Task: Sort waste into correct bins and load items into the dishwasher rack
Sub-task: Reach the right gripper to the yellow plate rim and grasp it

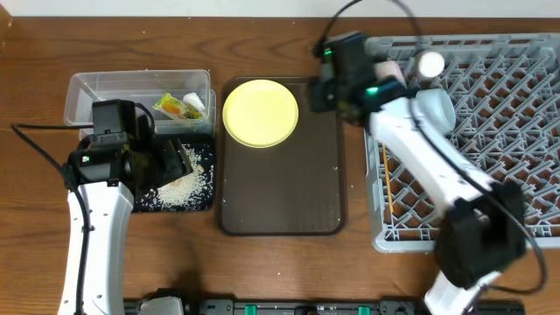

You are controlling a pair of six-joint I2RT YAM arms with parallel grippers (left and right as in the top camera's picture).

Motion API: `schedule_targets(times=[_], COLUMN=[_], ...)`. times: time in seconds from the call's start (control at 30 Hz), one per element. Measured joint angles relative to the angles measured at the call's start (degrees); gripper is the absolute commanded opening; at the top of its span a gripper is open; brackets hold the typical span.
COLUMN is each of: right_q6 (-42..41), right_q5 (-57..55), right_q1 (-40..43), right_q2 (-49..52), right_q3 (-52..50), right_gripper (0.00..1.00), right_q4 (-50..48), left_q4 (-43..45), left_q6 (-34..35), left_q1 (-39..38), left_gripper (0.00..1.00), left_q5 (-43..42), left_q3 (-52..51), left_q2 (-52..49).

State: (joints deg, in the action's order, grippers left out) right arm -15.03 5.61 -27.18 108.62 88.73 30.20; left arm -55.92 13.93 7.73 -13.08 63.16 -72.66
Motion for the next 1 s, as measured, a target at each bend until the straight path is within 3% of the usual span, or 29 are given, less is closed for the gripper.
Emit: schedule_targets(times=[0.4, 0.7, 1.0], right_q6=[-5.4, -8.9, -9.6], right_q5=[-6.9, -7.3, -6.0], right_q1=[-4.6, -4.6, -3.6], right_q2=[14.6, 18.0, 16.4], right_q3=[0.0, 0.0, 0.5], right_gripper=[0.46, 0.03, 0.01], right_q4=[-7.9, -6.9, -1.9], left_q4=[-0.5, -0.5, -0.5], left_q6=[0.0, 0.0, 0.0], left_q1=[0.0, 0.0, 0.0], left_gripper=[0.73, 0.73, 0.73], left_q5=[0.0, 0.0, 0.0], left_q3=[0.0, 0.0, 0.0], left_q2=[0.0, 0.0, 0.0])
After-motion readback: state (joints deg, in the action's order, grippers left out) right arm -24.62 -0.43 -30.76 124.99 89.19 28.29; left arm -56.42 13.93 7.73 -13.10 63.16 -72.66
